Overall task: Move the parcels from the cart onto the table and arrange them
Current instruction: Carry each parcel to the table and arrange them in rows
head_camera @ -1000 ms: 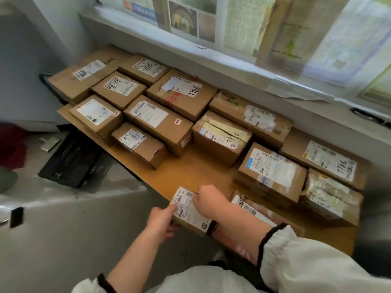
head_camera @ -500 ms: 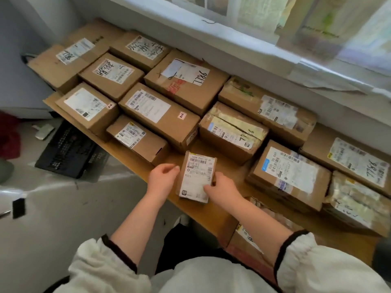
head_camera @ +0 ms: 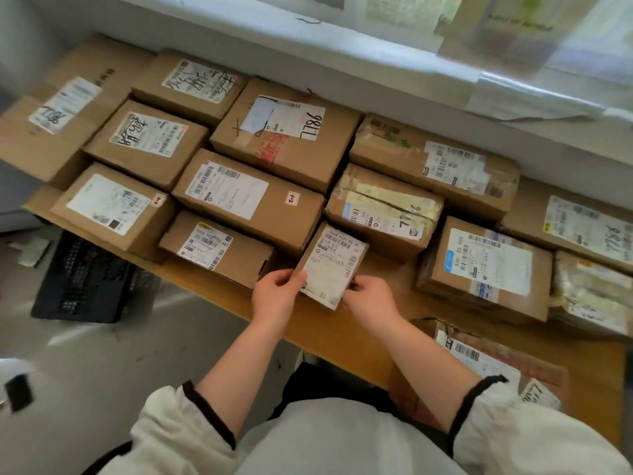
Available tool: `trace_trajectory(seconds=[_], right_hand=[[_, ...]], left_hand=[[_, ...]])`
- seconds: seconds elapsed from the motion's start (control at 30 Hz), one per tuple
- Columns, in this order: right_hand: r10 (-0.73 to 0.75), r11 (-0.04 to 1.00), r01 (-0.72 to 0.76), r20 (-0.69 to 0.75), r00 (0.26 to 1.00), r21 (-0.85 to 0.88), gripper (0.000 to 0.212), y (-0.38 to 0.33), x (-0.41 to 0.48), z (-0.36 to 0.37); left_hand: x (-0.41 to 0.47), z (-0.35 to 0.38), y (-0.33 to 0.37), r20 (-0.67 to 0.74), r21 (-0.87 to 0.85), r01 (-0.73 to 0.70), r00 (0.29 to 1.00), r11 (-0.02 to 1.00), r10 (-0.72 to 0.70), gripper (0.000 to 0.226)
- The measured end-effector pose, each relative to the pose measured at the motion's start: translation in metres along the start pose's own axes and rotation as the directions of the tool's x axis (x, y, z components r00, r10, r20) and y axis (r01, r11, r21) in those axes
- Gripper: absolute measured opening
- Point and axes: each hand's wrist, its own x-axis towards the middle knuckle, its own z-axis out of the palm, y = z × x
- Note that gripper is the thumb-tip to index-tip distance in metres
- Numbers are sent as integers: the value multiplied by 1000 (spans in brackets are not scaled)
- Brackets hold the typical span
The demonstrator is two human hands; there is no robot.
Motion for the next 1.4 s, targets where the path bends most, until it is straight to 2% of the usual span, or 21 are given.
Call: trace_trajectory(seconds=[0.13, 0.23, 0.33, 0.43, 0.5, 0.53, 0.57, 0.63, 0.7, 0.77, 0.83, 0.9, 0.97, 1.1, 1.17, 1.3, 1.4], right_hand=[[10, 1000, -10, -30, 1000, -4, 17, -4, 4, -2], [21, 1000, -21, -19, 1000, 11, 18, -7, 2, -5], [86, 991, -89, 30, 996, 100, 17, -13, -5, -14], [130, 968, -151, 116, 985, 201, 28, -23, -24, -51], [48, 969, -86, 166, 985, 231, 26, -27, -40, -99], [-1, 969, -35, 146, 989, 245, 22, -25, -49, -127], [-42, 965, 18, 86, 995, 262, 18, -20, -57, -158], [-82, 952, 118, -136, 987, 282, 14, -3, -68, -220], [-49, 938, 176, -386, 921, 299, 16, 27, -74, -274], [37, 928, 176, -551, 833, 328, 17, 64, -76, -312], [102, 961, 84, -618, 780, 265, 17, 98, -75, -332], [128, 981, -5, -624, 771, 194, 20, 125, -70, -340], [152, 982, -55, -576, 804, 182, 18, 143, -63, -341], [162, 967, -44, -477, 864, 249, 22, 159, -53, -336], [147, 959, -13, -460, 876, 282, 22, 161, -50, -334], [205, 913, -8, -442, 873, 408, 21, 158, -53, -334], [146, 919, 65, -487, 861, 389, 24, 146, -72, -341]], left_hand=[[-1, 0, -6, 46, -66, 42, 998, 997, -39, 42], [0, 2, -1, 58, -66, 30, 998, 997, -26, 42], [-8, 3, 6, 48, -13, 6, 999, 1000, -5, 38], [-29, -8, 11, -109, 44, -145, 983, 988, 149, 23], [-51, -12, 24, -229, -14, -287, 934, 958, 276, 13], [-63, -7, 34, -222, -51, -343, 920, 938, 324, 13], [-77, 3, 47, -165, -81, -391, 912, 917, 375, 15], [-103, 41, 73, 45, -157, -438, 892, 885, 449, 16], [-127, 96, 96, 319, -195, -394, 840, 898, 438, 15], [-144, 157, 107, 535, -147, -346, 760, 926, 369, 14], [-154, 212, 112, 628, -92, -324, 715, 942, 307, 18], [-157, 254, 114, 634, -44, -320, 724, 946, 274, 30], [-157, 283, 115, 622, 38, -344, 743, 938, 247, 37], [-156, 309, 109, 599, 207, -322, 789, 924, 141, 43], [-158, 313, 107, 563, 217, -308, 814, 926, 138, 42], [-172, 310, 111, 540, 184, -276, 830, 943, 137, 40], [-187, 297, 120, 525, 81, -298, 824, 951, 214, 35]])
